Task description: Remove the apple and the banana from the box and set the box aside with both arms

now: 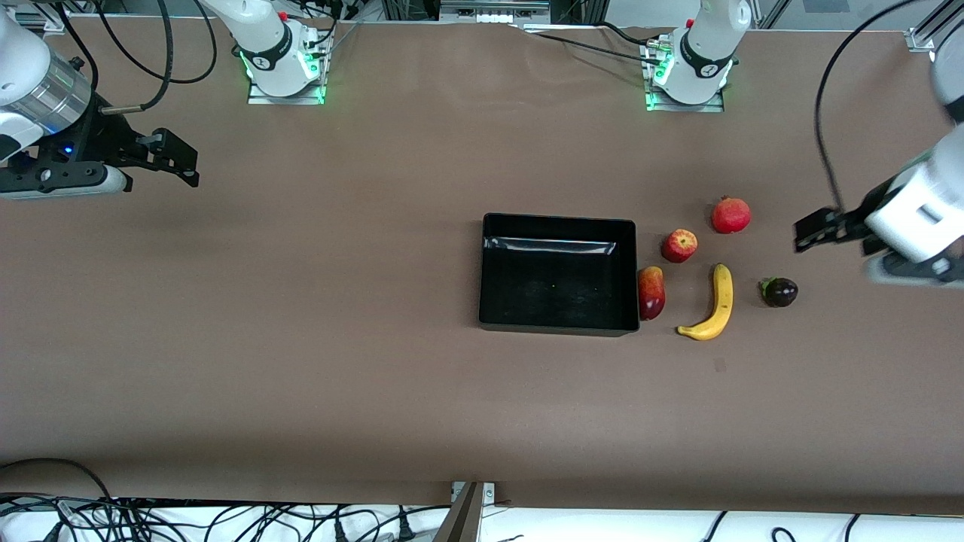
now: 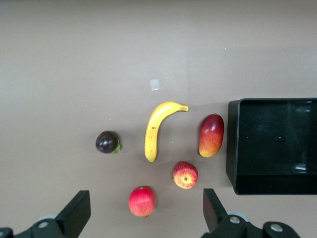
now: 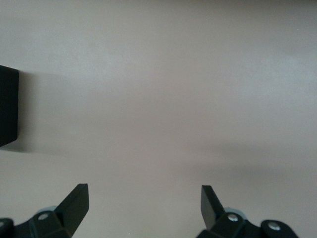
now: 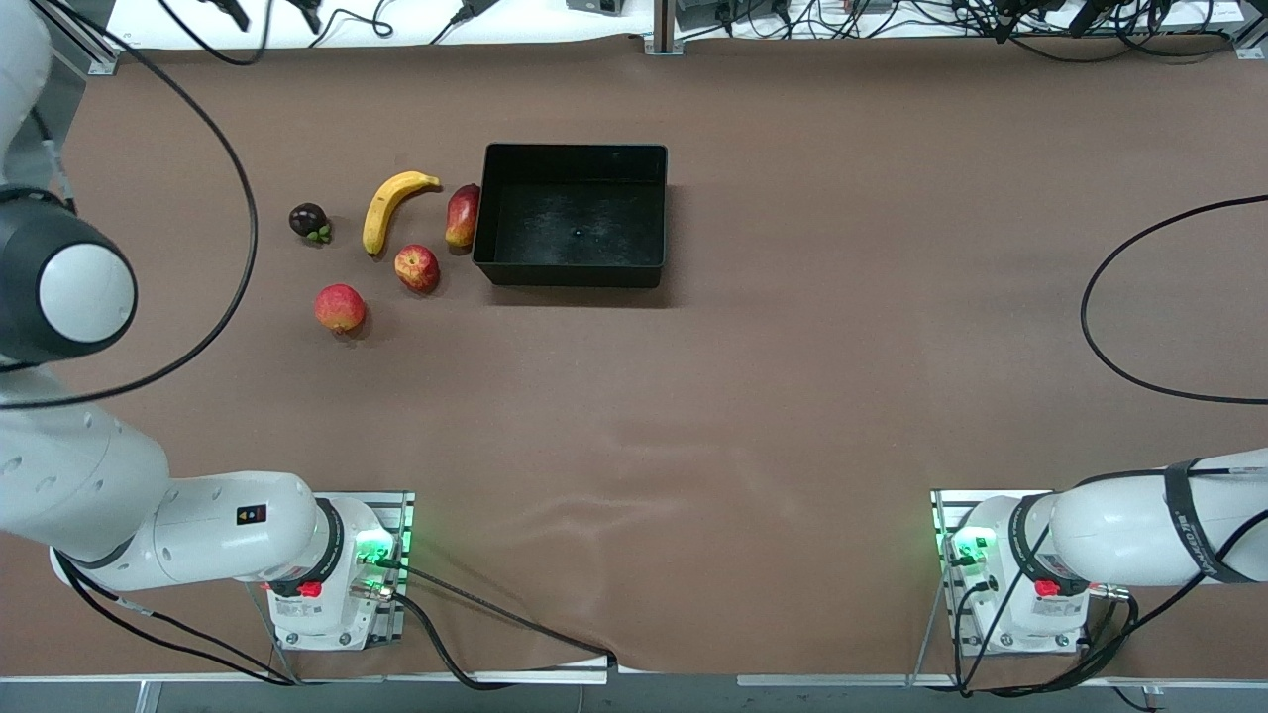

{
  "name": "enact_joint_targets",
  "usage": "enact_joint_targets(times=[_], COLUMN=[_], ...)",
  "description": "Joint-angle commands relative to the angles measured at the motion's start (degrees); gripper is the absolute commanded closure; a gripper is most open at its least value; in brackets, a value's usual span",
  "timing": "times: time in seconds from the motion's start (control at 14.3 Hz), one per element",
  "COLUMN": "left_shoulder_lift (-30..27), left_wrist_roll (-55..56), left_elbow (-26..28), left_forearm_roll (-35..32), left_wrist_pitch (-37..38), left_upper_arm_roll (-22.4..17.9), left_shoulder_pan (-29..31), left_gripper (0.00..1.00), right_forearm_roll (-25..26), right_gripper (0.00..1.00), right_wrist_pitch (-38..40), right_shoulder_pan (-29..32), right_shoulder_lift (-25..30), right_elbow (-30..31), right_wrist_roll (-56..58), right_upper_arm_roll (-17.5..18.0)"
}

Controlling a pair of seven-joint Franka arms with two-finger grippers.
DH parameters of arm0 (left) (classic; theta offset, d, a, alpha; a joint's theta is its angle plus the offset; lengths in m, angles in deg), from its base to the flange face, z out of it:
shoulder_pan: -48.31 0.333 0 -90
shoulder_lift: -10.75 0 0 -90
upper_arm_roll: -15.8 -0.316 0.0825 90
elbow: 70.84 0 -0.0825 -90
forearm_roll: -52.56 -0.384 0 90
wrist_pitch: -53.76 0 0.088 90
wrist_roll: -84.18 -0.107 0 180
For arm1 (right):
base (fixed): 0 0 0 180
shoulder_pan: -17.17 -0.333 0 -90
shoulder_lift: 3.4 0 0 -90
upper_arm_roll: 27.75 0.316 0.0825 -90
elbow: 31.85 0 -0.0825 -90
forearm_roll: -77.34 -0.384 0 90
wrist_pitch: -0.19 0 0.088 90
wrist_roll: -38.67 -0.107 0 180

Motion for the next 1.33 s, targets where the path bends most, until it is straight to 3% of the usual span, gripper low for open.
enact_joint_targets(times=[0.0, 0.14, 1.26], left_shoulder_lift=[-8.37, -11.64, -10.42], left_wrist_roll=[0.89, 0.89, 0.01], left_elbow=[11.08, 16.99, 14.99], left_forearm_roll=[1.84, 1.75, 1.66], left_wrist_pitch=[-1.4, -4.91, -2.9], left_upper_arm_roll=[-5.13, -6.88, -6.8], left_shoulder_pan=[-4.63, -4.9, -4.55], left_gripper=[0.0, 0.0, 0.0], right_forearm_roll=[-0.21, -0.21, -0.2], right_gripper=[0.0, 0.0, 0.0], right_wrist_pitch=[0.8, 0.8, 0.45], right_shoulder_pan=[0.61, 0.61, 0.61], right_shoulder_lift=[0.53, 0.53, 0.45], right_elbow=[-0.21, -0.21, -0.21], right_wrist_roll=[0.24, -0.02, 0.24], right_upper_arm_roll=[0.54, 0.54, 0.63])
